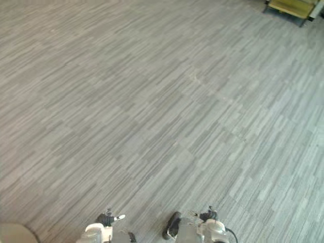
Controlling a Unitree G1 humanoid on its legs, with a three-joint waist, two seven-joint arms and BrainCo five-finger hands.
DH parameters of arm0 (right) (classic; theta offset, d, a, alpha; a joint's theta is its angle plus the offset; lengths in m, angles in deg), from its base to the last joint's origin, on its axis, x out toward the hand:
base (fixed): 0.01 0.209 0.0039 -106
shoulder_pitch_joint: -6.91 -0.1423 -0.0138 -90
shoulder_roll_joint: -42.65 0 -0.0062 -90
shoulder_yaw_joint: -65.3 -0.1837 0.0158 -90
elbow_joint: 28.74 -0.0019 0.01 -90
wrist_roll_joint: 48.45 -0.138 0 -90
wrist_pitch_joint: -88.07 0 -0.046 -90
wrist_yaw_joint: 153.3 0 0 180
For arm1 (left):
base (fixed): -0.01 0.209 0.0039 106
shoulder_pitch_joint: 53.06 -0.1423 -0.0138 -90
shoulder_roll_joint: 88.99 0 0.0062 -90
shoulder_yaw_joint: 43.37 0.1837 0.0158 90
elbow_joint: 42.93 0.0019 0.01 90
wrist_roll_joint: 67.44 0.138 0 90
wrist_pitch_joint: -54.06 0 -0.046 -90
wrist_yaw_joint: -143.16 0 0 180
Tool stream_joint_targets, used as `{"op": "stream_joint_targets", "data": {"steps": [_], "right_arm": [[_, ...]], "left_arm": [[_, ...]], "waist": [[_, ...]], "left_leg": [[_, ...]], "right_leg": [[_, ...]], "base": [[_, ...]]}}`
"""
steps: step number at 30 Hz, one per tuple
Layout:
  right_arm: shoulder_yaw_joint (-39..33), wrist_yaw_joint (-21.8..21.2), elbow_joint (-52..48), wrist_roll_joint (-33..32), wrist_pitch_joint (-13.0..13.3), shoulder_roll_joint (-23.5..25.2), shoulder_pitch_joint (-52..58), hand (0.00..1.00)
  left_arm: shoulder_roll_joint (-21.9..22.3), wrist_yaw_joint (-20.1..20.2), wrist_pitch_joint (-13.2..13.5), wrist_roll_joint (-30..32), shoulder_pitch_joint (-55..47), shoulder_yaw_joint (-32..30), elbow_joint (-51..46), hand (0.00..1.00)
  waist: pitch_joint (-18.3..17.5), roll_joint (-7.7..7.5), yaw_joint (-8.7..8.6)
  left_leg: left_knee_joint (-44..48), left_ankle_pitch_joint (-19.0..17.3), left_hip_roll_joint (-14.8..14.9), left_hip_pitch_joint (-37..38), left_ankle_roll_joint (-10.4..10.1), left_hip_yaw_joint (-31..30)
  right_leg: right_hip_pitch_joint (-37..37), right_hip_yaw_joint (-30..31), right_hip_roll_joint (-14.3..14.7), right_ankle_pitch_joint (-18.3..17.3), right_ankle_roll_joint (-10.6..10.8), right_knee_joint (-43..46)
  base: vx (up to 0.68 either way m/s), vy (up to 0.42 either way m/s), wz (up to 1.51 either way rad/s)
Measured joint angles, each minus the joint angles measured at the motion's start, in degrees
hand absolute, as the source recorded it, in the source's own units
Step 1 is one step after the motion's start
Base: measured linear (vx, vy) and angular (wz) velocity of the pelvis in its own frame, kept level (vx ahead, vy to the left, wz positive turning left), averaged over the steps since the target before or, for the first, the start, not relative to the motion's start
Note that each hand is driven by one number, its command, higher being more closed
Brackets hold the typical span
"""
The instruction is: Pick up cushions and gather them together orderly.
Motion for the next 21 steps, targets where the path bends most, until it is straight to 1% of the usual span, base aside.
{"op": "stream_joint_targets", "data": {"steps": [1,2,3,4,5,6,7,8,9,10,11,12,13,14,15,16,17,18,19,20,21], "right_arm": [[-0.1,0.3,-0.5,-1.4,0.2,0.2,0.5,0.00],[0.5,0.6,-0.3,-1.4,0.0,0.2,0.3,0.00],[0.8,0.7,0.0,-1.4,0.1,0.3,0.1,0.00],[0.7,0.8,0.1,-1.4,0.1,0.4,-0.4,0.00],[0.7,0.8,0.1,-1.4,0.0,0.3,-0.4,0.00],[0.6,0.9,0.4,-1.6,0.0,0.4,-0.4,0.00],[0.2,0.9,0.5,-1.7,-0.2,0.4,-0.5,0.00],[-0.3,0.9,0.5,-1.8,-0.2,0.5,-0.5,0.00],[-0.3,0.9,0.8,-1.8,-0.2,0.4,-0.3,0.00],[-0.3,0.9,1.0,-1.8,-0.2,0.2,-0.1,0.00],[-0.2,0.9,1.7,-1.8,-0.2,1.1,-0.1,0.00],[-0.2,0.8,2.1,-1.8,-0.3,2.0,0.0,0.00],[-0.5,0.8,2.1,-1.7,-0.3,2.3,0.3,0.00],[-0.5,0.8,2.1,-1.6,-0.3,2.3,0.3,0.00],[-0.9,0.7,2.1,-1.5,-0.4,2.3,0.3,0.00],[-1.7,0.7,1.9,-1.3,-0.3,2.3,0.0,0.00],[-1.8,0.5,1.7,-1.3,-0.2,2.3,0.0,0.00],[-1.8,0.3,1.3,-1.3,0.2,2.3,0.0,0.00],[-1.9,0.3,1.4,-1.3,0.2,2.3,-0.1,0.00],[-2.6,0.0,1.3,-1.5,-0.1,2.2,0.0,0.00],[-2.5,-0.2,1.3,-1.3,-0.1,1.4,-0.6,0.00]], "left_arm": [[0.0,0.0,0.1,0.3,-0.6,-0.2,-1.0,0.00],[-0.1,0.0,0.1,0.6,-0.7,0.0,-1.6,0.00],[-0.3,-0.1,0.7,0.6,-0.5,0.9,-1.8,0.00],[-0.3,-0.1,1.2,0.6,-0.4,0.9,-2.4,0.00],[-0.3,-0.1,1.4,0.6,-0.4,0.9,-3.3,0.00],[-0.2,0.0,1.8,0.5,-0.3,1.0,-4.1,0.00],[-0.2,0.0,2.4,0.5,-0.2,1.0,-4.5,0.00],[-0.1,0.0,2.4,0.5,-0.2,1.0,-4.7,0.00],[0.2,0.0,2.2,0.5,-0.6,1.0,-4.8,0.00],[0.6,-0.1,2.3,-0.4,-1.0,0.5,-4.7,0.00],[0.0,-0.1,2.2,-0.6,-0.9,0.2,-4.5,0.00],[-0.7,-0.2,2.3,-0.6,-0.8,0.2,-4.4,0.00],[-1.0,0.0,2.2,-1.0,-0.7,-0.5,-4.3,0.00],[-1.0,0.0,2.2,-1.3,-0.7,-0.9,-4.3,0.00],[-0.6,-0.1,2.2,-1.3,-0.6,-1.8,-4.2,0.00],[-0.5,-0.1,2.0,-1.4,-0.6,-1.8,-3.8,0.00],[-0.6,-0.1,1.8,-1.3,-0.7,-1.4,-3.7,0.00],[-0.7,-0.1,1.2,-1.3,-0.6,-0.7,-3.3,0.00],[-1.0,-0.1,1.0,-1.3,-0.6,-0.2,-3.1,0.00],[-1.9,-0.1,0.5,-1.3,-0.8,1.2,-2.5,0.00],[-2.6,-0.1,0.4,-1.3,-1.2,2.7,-2.5,0.00]], "waist": [[0.1,0.87,0.25],[0.2,0.71,0.94],[0.2,0.61,1.31],[0.3,0.56,1.38],[0.3,0.47,1.71],[0.6,-0.08,2.20],[0.9,-0.55,2.31],[1.0,-0.94,2.32],[0.8,-0.95,2.50],[0.8,-0.78,2.97],[0.3,-2.05,3.37],[-0.6,-3.64,3.55],[-0.6,-3.85,3.64],[-0.6,-3.87,3.71],[-0.9,-4.00,3.98],[-1.0,-3.87,4.40],[-1.1,-3.78,4.46],[-1.0,-3.87,4.23],[-0.9,-3.94,4.05],[-0.9,-4.05,2.88],[-0.6,-3.55,1.83]], "left_leg": [[9.3,3.6,2.6,-2.8,3.9,-2.3],[15.6,2.4,2.9,-6.0,3.3,-5.8],[18.9,-0.7,1.7,-8.9,2.2,-7.6],[19.1,-2.6,0.4,-11.1,1.9,-8.1],[17.2,-4.3,-0.9,-13.3,1.9,-8.4],[10.7,-5.5,-3.5,-15.0,1.7,-8.1],[3.8,-5.7,-6.4,-16.0,1.6,-9.2],[-3.1,-5.0,-8.8,-16.3,1.1,-10.6],[-16.3,-1.4,-12.0,-15.5,-0.7,-13.6],[-21.9,6.7,-13.3,-13.9,-1.0,-15.5],[-23.0,6.2,-14.7,-12.6,0.0,-14.1],[-22.4,4.5,-15.9,-12.8,0.7,-13.1],[-18.1,1.6,-16.0,-14.1,2.1,-12.9],[-14.7,-0.5,-16.0,-14.5,3.2,-12.8],[-11.7,-4.2,-15.8,-13.6,3.8,-11.6],[-11.3,-6.7,-15.5,-11.3,4.1,-10.1],[-11.4,-7.9,-15.3,-9.8,4.2,-9.2],[-12.3,-9.5,-15.5,-7.1,4.6,-8.4],[-12.6,-9.9,-15.6,-6.1,4.8,-8.4],[-14.5,-10.8,-15.7,-2.2,5.0,-8.4],[-17.7,-10.8,-15.6,1.9,4.9,-8.3]], "right_leg": [[2.6,1.8,2.2,-0.1,-0.2,-1.6],[4.4,3.8,3.0,-1.1,-1.2,-2.3],[5.4,6.2,3.0,-1.6,-1.1,-2.6],[6.1,7.9,3.0,-1.7,-1.1,-3.1],[6.6,9.3,2.7,-1.6,-1.0,-3.6],[7.2,11.7,1.5,-1.8,-0.3,-3.5],[7.9,13.5,0.1,-2.3,0.8,-3.5],[8.5,14.7,-1.0,-2.7,1.9,-3.5],[8.8,17.0,-2.1,-3.6,3.6,-3.6],[9.7,19.4,-2.6,-4.4,5.1,-3.8],[10.4,21.1,-3.8,-4.1,6.1,-4.8],[10.7,22.1,-4.9,-2.2,6.4,-7.0],[11.6,22.7,-5.1,-1.2,7.2,-8.0],[12.5,23.6,-5.6,-1.2,7.6,-7.9],[13.0,25.1,-6.4,-2.0,8.7,-5.1],[11.1,26.8,-7.3,-2.8,10.0,1.4],[8.2,27.7,-8.1,-3.0,10.7,8.7],[1.7,28.0,-10.2,-1.5,13.8,23.8],[-0.6,28.0,-10.8,-1.6,14.7,28.7],[-5.7,25.6,-12.1,-3.2,13.0,38.2],[-8.1,21.1,-13.1,-4.9,9.8,38.9]], "base": [[0.17,-0.038,-0.82],[0.17,0.055,-1.01],[0.22,0.110,-0.99],[0.20,0.095,-0.91],[0.33,0.176,-1.00],[0.29,0.173,-1.06],[0.38,0.247,-0.98],[0.27,0.193,-0.91],[0.35,0.273,-1.00],[0.40,0.275,-0.95],[0.53,0.268,-0.64],[0.50,0.177,-0.30],[0.48,0.162,-0.16],[0.47,0.199,-0.22],[0.55,0.244,-0.46],[0.45,0.201,-0.62],[0.43,0.176,-0.64],[0.33,0.110,-0.36],[0.42,0.071,-0.14],[0.53,0.002,0.02],[0.44,-0.011,0.04]]}}
